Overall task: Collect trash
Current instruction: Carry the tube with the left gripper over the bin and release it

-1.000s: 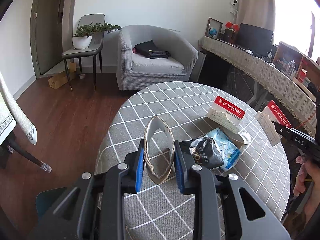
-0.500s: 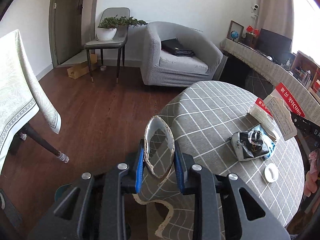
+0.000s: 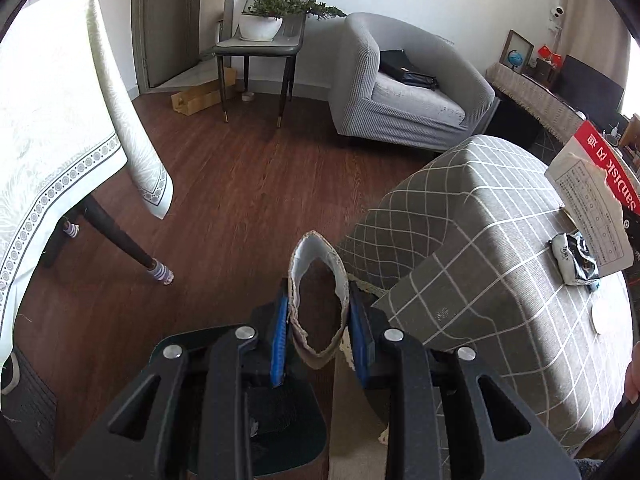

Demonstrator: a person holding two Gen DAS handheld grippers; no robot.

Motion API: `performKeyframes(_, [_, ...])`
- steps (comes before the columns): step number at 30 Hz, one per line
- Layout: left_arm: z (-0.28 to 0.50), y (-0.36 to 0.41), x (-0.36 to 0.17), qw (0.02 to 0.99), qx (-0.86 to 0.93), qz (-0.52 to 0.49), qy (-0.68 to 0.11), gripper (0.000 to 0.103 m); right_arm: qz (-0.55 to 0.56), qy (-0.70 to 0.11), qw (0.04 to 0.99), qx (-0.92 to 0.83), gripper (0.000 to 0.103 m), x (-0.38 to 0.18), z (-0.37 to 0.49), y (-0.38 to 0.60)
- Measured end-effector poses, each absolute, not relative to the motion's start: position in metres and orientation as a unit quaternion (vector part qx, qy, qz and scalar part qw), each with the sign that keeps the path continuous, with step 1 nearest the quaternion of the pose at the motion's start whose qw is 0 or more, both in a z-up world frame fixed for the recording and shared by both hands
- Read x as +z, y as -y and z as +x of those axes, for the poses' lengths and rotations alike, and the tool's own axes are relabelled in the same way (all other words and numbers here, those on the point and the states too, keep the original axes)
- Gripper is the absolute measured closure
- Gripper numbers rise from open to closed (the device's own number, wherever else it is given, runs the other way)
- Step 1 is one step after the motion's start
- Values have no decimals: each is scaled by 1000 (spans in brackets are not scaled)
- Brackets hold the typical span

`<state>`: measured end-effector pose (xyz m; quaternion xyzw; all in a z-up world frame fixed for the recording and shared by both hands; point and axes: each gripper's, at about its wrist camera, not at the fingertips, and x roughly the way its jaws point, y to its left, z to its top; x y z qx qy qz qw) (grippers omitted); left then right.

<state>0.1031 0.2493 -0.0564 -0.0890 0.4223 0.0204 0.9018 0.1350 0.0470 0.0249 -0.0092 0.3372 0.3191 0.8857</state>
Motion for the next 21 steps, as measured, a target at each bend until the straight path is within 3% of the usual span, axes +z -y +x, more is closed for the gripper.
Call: performKeyframes(21, [75,-317,-151,824,28,-78,-560,71,-54,-382,838,385,102,-17,130,-173])
